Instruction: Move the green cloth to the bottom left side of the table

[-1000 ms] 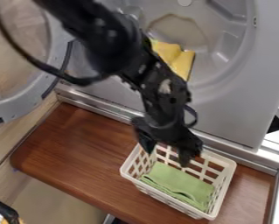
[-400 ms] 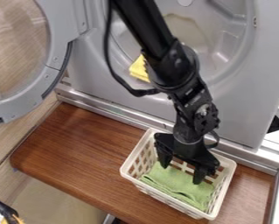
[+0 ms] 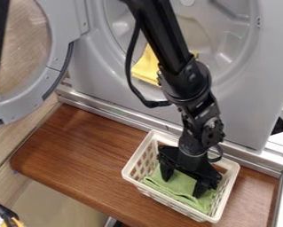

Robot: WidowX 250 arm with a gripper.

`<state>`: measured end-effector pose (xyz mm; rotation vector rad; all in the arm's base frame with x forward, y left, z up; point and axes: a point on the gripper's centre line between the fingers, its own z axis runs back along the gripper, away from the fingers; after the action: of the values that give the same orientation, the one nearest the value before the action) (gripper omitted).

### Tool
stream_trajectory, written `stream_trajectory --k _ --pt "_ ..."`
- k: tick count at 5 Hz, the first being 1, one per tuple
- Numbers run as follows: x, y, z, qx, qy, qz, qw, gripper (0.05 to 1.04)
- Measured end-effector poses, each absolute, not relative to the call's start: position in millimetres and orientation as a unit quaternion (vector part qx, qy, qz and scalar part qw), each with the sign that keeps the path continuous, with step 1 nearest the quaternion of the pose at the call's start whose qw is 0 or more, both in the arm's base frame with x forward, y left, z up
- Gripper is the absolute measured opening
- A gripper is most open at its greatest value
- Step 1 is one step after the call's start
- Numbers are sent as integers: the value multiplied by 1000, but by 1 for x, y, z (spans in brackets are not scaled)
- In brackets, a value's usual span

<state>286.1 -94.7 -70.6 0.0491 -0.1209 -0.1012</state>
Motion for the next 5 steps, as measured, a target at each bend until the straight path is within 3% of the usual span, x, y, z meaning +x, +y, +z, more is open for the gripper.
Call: stream_trajectory --k 1,3,4,5 --pt "285 -96 -74 22 -60 -47 997 945" --pt "287 -96 -76 22 -64 -60 996 394" --pt "286 -95 -74 25 -65 -63 996 193" --pt "288 -95 -59 21 -81 -70 994 96"
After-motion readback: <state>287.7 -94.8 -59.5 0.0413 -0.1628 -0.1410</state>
